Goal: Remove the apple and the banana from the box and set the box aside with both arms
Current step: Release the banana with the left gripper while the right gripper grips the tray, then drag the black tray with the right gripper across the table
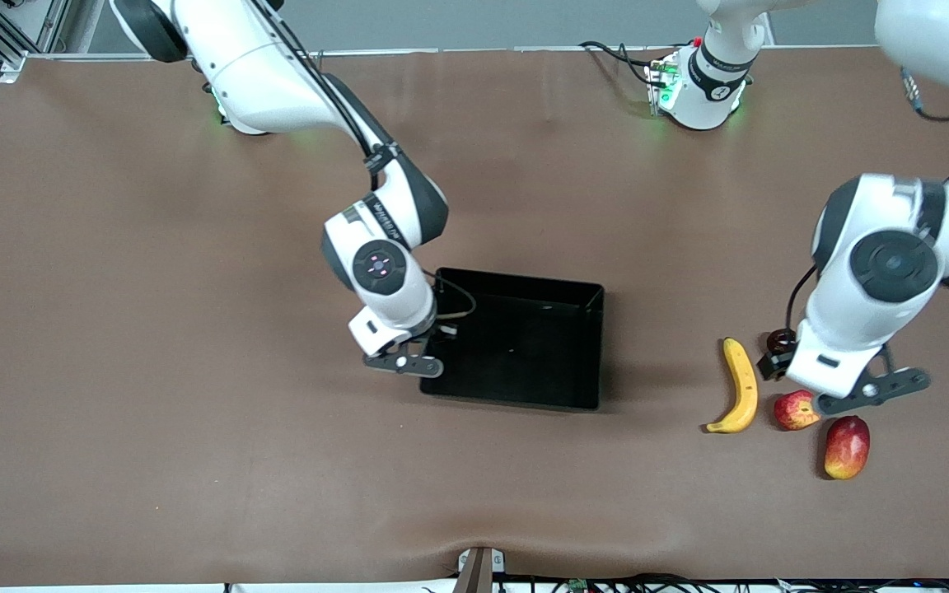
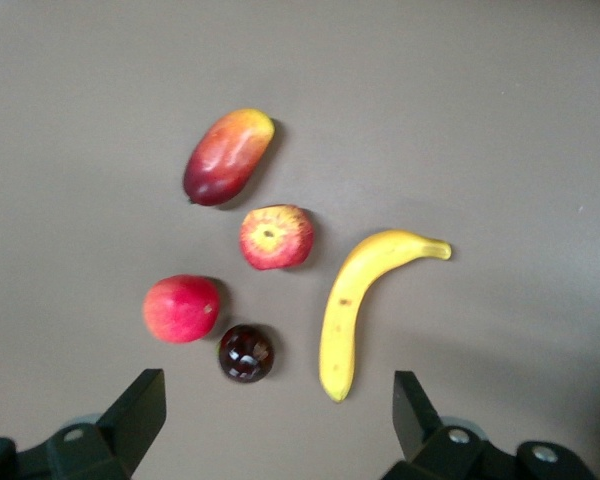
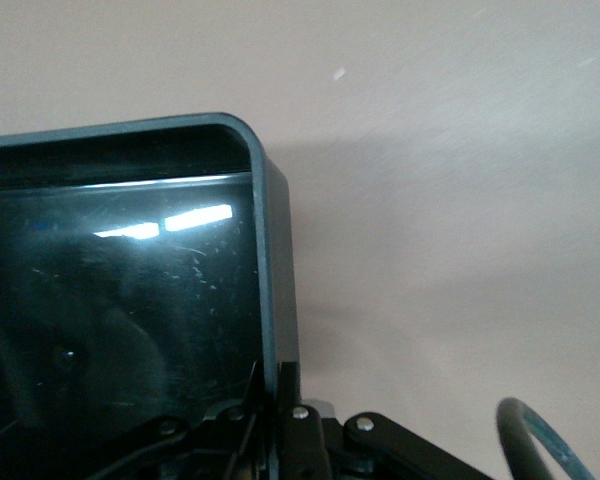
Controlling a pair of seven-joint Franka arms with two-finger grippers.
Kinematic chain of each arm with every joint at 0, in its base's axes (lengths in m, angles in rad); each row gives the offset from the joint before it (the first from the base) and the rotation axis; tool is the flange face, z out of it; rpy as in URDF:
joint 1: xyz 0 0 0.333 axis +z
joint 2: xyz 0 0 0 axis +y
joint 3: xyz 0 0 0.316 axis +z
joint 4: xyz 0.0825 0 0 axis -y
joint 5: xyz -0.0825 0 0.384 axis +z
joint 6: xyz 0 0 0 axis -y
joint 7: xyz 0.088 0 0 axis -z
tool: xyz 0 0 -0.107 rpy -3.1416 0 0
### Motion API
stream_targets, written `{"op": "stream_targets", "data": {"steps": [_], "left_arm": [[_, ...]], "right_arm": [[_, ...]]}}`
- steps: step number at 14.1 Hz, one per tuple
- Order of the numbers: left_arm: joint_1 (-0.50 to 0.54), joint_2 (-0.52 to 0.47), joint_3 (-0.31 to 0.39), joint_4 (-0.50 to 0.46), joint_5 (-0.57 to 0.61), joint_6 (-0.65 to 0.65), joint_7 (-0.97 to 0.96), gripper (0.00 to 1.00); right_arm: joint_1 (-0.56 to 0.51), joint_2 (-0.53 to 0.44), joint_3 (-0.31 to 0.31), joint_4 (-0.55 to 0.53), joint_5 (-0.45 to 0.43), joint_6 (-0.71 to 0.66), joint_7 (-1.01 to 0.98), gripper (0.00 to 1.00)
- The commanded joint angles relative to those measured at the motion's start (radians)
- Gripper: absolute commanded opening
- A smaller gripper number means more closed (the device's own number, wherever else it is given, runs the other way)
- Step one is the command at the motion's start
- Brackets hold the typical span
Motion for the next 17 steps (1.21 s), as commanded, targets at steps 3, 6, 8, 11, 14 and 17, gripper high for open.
{"op": "stream_targets", "data": {"steps": [3, 6, 8, 11, 14, 17], "left_arm": [[0.056, -0.139, -0.008, -0.020, -0.185, -0.085, 0.040, 1.00], [0.058, -0.196, -0.009, -0.019, -0.213, -0.147, 0.075, 1.00], [0.059, -0.242, -0.003, -0.017, -0.254, -0.177, 0.129, 1.00], [0.055, -0.285, 0.003, -0.004, -0.287, -0.223, 0.151, 1.00], [-0.002, -0.316, 0.065, -0.003, -0.341, -0.228, 0.311, 1.00], [-0.115, -0.350, 0.182, -0.016, -0.380, -0.228, 0.326, 1.00]], "right_arm": [[-0.165, -0.159, 0.014, -0.011, 0.083, -0.218, -0.195, 0.00], [-0.274, -0.215, 0.011, -0.029, 0.087, -0.311, -0.342, 0.00], [-0.363, -0.239, 0.012, -0.048, 0.087, -0.335, -0.459, 0.00], [-0.438, -0.279, 0.005, -0.110, 0.077, -0.323, -0.586, 0.00], [-0.577, -0.301, 0.008, -0.164, 0.079, -0.303, -0.779, 0.00], [-0.719, -0.294, 0.008, -0.189, 0.084, -0.301, -0.960, 0.00]]}}
